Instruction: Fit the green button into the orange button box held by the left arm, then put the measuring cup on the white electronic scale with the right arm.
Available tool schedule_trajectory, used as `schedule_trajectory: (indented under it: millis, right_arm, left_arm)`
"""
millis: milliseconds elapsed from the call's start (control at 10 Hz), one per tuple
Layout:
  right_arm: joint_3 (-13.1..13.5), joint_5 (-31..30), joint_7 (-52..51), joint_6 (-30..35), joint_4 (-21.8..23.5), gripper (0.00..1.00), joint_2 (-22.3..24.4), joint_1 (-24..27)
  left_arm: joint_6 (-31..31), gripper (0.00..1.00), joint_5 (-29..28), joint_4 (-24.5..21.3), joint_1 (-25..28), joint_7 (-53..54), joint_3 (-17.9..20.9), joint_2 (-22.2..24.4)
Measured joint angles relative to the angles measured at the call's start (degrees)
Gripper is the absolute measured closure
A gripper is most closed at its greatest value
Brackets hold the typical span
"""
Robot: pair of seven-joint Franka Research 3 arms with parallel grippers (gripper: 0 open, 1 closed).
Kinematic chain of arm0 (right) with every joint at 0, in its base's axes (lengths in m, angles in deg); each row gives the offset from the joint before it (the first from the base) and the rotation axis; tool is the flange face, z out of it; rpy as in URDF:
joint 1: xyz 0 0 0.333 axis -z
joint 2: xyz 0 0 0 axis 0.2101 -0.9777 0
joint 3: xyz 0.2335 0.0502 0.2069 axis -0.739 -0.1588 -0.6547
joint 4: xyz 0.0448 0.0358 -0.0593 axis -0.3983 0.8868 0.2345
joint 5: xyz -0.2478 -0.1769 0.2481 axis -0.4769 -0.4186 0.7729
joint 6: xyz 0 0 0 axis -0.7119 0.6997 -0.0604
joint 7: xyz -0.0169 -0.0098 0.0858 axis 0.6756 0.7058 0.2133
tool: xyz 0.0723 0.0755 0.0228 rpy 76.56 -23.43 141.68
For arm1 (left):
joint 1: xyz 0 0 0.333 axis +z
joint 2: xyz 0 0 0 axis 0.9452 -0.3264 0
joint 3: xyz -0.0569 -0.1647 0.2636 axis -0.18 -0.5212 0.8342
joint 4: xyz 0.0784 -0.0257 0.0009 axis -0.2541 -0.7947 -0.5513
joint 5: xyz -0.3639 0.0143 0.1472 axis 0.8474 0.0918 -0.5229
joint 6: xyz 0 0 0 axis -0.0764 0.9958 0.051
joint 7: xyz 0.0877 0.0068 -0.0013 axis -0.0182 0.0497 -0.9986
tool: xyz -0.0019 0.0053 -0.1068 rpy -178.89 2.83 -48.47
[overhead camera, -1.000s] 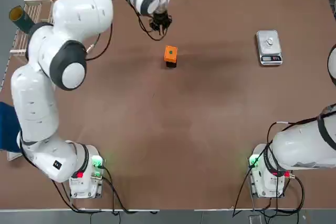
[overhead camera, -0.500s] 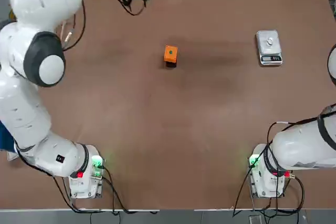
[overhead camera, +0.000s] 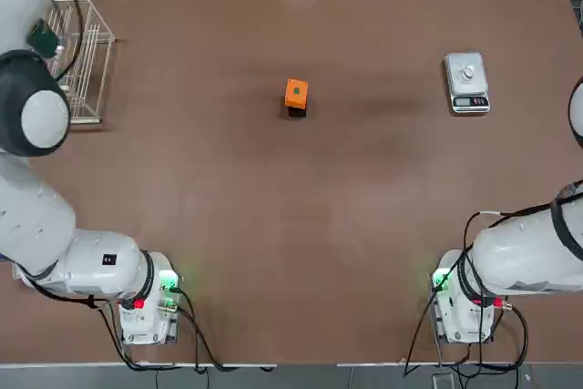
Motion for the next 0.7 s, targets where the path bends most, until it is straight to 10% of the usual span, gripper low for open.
schedule_trajectory:
  millis: [700]
  right_arm:
    - [0.0, 0.0, 0.1, 0.0, 0.0, 0.0, 0.0, 0.0]
  left_arm:
    - [6.0, 0.0, 2.5, -0.7, 1.3, 12.3, 4.0, 8.0]
